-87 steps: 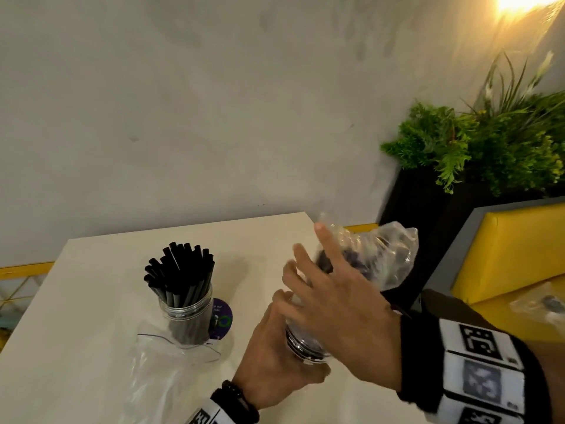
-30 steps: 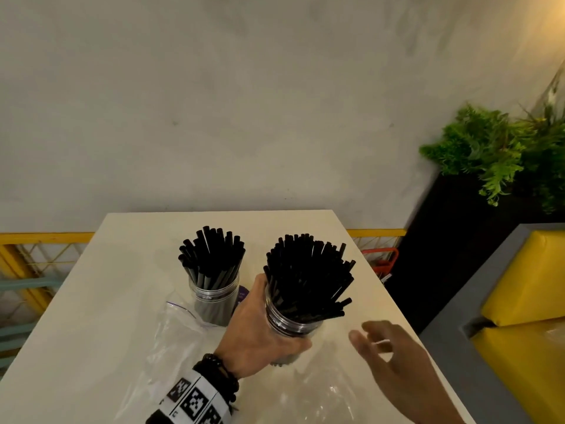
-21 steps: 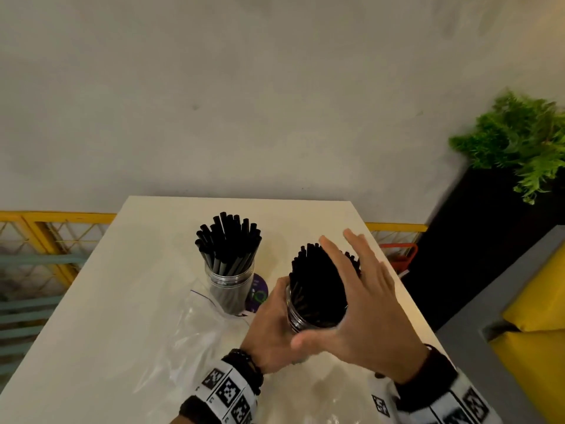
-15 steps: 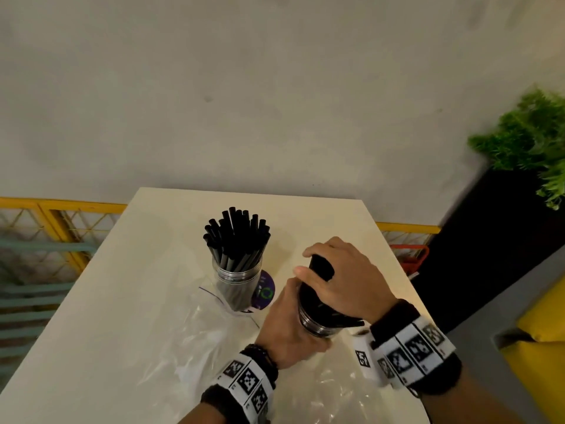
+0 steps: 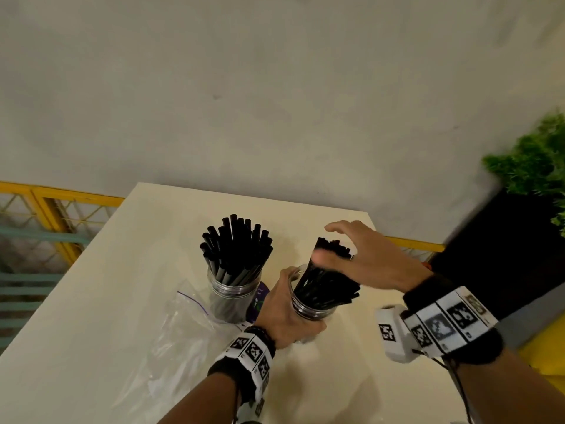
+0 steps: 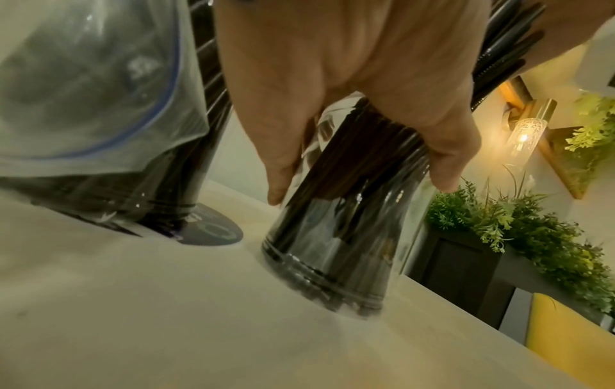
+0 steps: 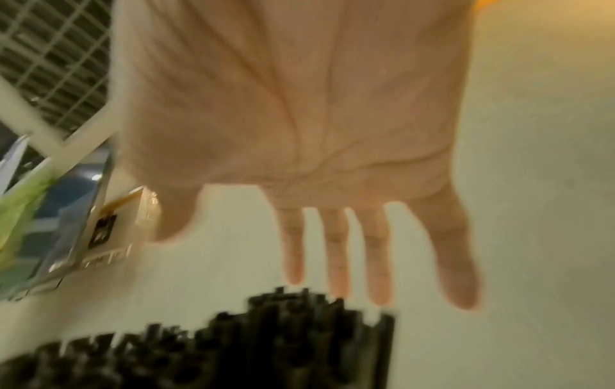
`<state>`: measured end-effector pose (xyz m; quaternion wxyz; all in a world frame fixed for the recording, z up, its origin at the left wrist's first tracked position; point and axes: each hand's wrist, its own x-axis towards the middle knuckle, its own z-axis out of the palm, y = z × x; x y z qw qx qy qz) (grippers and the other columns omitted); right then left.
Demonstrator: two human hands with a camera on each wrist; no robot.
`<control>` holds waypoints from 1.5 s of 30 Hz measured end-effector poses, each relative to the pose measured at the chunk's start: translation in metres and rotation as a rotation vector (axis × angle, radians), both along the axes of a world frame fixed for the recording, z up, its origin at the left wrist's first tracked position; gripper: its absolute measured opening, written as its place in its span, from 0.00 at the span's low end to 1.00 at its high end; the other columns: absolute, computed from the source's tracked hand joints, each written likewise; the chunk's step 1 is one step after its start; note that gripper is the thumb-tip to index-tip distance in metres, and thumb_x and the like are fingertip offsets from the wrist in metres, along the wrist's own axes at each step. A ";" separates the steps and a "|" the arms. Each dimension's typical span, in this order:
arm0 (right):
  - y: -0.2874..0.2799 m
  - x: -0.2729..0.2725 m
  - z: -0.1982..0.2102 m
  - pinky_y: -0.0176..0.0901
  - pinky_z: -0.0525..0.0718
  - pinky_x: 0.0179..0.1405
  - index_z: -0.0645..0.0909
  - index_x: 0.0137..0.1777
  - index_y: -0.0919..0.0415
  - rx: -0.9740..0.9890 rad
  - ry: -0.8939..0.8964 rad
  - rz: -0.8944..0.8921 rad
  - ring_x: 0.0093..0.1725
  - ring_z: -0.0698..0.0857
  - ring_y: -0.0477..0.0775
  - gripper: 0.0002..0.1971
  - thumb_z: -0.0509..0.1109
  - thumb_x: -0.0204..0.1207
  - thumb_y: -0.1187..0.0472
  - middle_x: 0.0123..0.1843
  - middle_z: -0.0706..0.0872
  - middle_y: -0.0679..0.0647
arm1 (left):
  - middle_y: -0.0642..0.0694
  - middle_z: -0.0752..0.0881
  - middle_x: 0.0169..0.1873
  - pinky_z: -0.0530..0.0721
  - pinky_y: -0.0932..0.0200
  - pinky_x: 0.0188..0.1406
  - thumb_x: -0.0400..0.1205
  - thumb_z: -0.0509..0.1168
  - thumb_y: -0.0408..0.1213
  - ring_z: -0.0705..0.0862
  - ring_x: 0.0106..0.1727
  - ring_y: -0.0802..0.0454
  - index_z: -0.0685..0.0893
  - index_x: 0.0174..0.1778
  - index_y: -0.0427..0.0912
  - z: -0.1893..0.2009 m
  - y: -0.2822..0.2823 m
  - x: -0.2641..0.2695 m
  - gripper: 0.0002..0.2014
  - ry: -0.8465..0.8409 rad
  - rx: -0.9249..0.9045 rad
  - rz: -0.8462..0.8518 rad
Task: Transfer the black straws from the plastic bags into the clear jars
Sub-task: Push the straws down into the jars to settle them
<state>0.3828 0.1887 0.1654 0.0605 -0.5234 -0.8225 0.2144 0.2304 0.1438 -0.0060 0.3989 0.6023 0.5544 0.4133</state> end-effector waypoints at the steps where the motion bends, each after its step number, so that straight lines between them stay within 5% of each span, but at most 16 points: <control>1: -0.008 0.003 0.000 0.57 0.69 0.77 0.58 0.80 0.38 -0.001 -0.057 0.080 0.80 0.65 0.51 0.49 0.64 0.59 0.20 0.81 0.65 0.44 | 0.57 0.84 0.60 0.88 0.56 0.59 0.62 0.83 0.49 0.87 0.60 0.55 0.61 0.74 0.59 0.000 0.000 -0.001 0.48 -0.003 -0.002 -0.012; 4: -0.029 0.004 -0.022 0.68 0.47 0.84 0.39 0.81 0.28 0.105 -0.248 0.214 0.87 0.42 0.51 0.62 0.67 0.48 0.16 0.87 0.42 0.41 | 0.59 0.84 0.62 0.86 0.57 0.63 0.62 0.82 0.54 0.85 0.62 0.59 0.60 0.74 0.58 0.001 0.000 -0.004 0.49 -0.013 0.027 -0.029; 6: -0.033 -0.001 -0.042 0.72 0.45 0.83 0.37 0.81 0.29 0.217 -0.285 0.204 0.87 0.37 0.53 0.62 0.65 0.50 0.15 0.88 0.38 0.43 | 0.58 0.84 0.63 0.86 0.54 0.63 0.63 0.82 0.54 0.85 0.62 0.58 0.60 0.74 0.57 -0.001 0.000 -0.003 0.48 -0.010 0.042 -0.032; 10: -0.017 -0.022 -0.057 0.65 0.69 0.77 0.48 0.83 0.34 0.316 -0.125 0.064 0.84 0.57 0.53 0.51 0.61 0.61 0.19 0.87 0.54 0.45 | 0.57 0.87 0.59 0.89 0.46 0.60 0.61 0.85 0.46 0.87 0.60 0.58 0.65 0.70 0.59 -0.008 0.002 -0.002 0.46 -0.047 0.017 -0.008; 13: 0.003 -0.033 -0.060 0.57 0.84 0.59 0.71 0.74 0.39 0.369 -0.026 -0.021 0.69 0.73 0.54 0.32 0.62 0.72 0.29 0.67 0.78 0.46 | 0.57 0.85 0.61 0.87 0.50 0.62 0.59 0.84 0.49 0.86 0.61 0.55 0.63 0.71 0.58 -0.004 0.004 -0.002 0.48 0.000 0.010 -0.003; 16: 0.012 -0.038 -0.060 0.54 0.85 0.45 0.79 0.58 0.46 0.372 0.013 -0.100 0.57 0.76 0.56 0.16 0.64 0.76 0.39 0.48 0.77 0.46 | 0.57 0.84 0.61 0.87 0.51 0.62 0.60 0.84 0.48 0.85 0.61 0.55 0.62 0.73 0.56 -0.001 0.004 -0.003 0.49 0.020 0.010 -0.015; 22: 0.004 -0.043 -0.059 0.51 0.80 0.42 0.74 0.60 0.51 0.344 -0.105 -0.147 0.50 0.79 0.62 0.15 0.60 0.81 0.43 0.51 0.78 0.53 | 0.59 0.85 0.61 0.86 0.52 0.63 0.59 0.84 0.49 0.85 0.63 0.57 0.61 0.72 0.61 -0.005 0.005 -0.004 0.49 -0.006 -0.001 -0.008; 26: 0.007 -0.037 -0.048 0.51 0.77 0.41 0.70 0.49 0.50 0.335 -0.027 -0.251 0.46 0.79 0.62 0.10 0.58 0.80 0.45 0.43 0.76 0.50 | 0.60 0.84 0.60 0.85 0.59 0.59 0.60 0.84 0.44 0.85 0.60 0.58 0.62 0.74 0.57 -0.004 0.004 -0.004 0.50 0.001 0.015 -0.020; 30: 0.009 -0.034 -0.045 0.60 0.82 0.57 0.70 0.61 0.54 0.069 -0.207 -0.281 0.59 0.80 0.65 0.22 0.56 0.80 0.37 0.57 0.77 0.56 | 0.60 0.84 0.60 0.85 0.57 0.61 0.61 0.84 0.43 0.85 0.61 0.57 0.62 0.75 0.56 -0.003 0.003 -0.005 0.50 -0.004 0.008 -0.041; 32: 0.012 -0.034 -0.038 0.66 0.79 0.63 0.67 0.70 0.54 0.096 -0.203 -0.274 0.68 0.75 0.64 0.26 0.58 0.79 0.38 0.69 0.73 0.56 | 0.60 0.83 0.60 0.83 0.59 0.61 0.61 0.84 0.42 0.84 0.62 0.57 0.63 0.76 0.54 -0.002 0.003 -0.005 0.50 -0.007 0.000 -0.040; 35: 0.013 -0.038 -0.033 0.68 0.70 0.73 0.60 0.80 0.43 0.260 -0.168 -0.007 0.81 0.63 0.59 0.28 0.61 0.80 0.51 0.83 0.63 0.48 | 0.59 0.83 0.60 0.83 0.59 0.61 0.61 0.84 0.42 0.84 0.62 0.56 0.63 0.76 0.53 0.001 0.003 -0.005 0.50 -0.005 -0.005 -0.035; 37: 0.011 -0.042 -0.036 0.62 0.68 0.73 0.74 0.74 0.44 0.238 -0.261 0.175 0.79 0.67 0.55 0.20 0.56 0.83 0.55 0.81 0.70 0.47 | 0.59 0.84 0.59 0.84 0.58 0.61 0.60 0.84 0.43 0.84 0.61 0.56 0.62 0.76 0.52 0.000 0.003 -0.005 0.51 0.006 -0.007 -0.038; 39: 0.009 -0.039 -0.036 0.56 0.76 0.64 0.83 0.58 0.54 0.251 -0.370 0.173 0.62 0.79 0.55 0.19 0.51 0.86 0.50 0.66 0.82 0.50 | 0.58 0.83 0.60 0.85 0.57 0.61 0.60 0.83 0.45 0.84 0.61 0.55 0.62 0.75 0.53 0.000 0.003 -0.005 0.50 0.012 -0.010 -0.036; 41: 0.001 -0.028 -0.034 0.56 0.79 0.59 0.81 0.51 0.57 0.243 -0.409 0.097 0.54 0.80 0.55 0.29 0.46 0.84 0.37 0.54 0.82 0.51 | 0.57 0.84 0.60 0.86 0.54 0.60 0.58 0.83 0.48 0.85 0.60 0.54 0.62 0.73 0.57 0.000 0.003 -0.005 0.50 0.018 -0.017 -0.030; 45: -0.033 -0.017 -0.049 0.57 0.81 0.60 0.75 0.65 0.42 0.254 -0.347 0.025 0.61 0.75 0.51 0.38 0.46 0.67 0.20 0.59 0.76 0.44 | 0.52 0.87 0.53 0.92 0.45 0.44 0.58 0.81 0.47 0.90 0.49 0.41 0.61 0.65 0.64 0.002 0.002 -0.005 0.44 0.028 -0.015 -0.048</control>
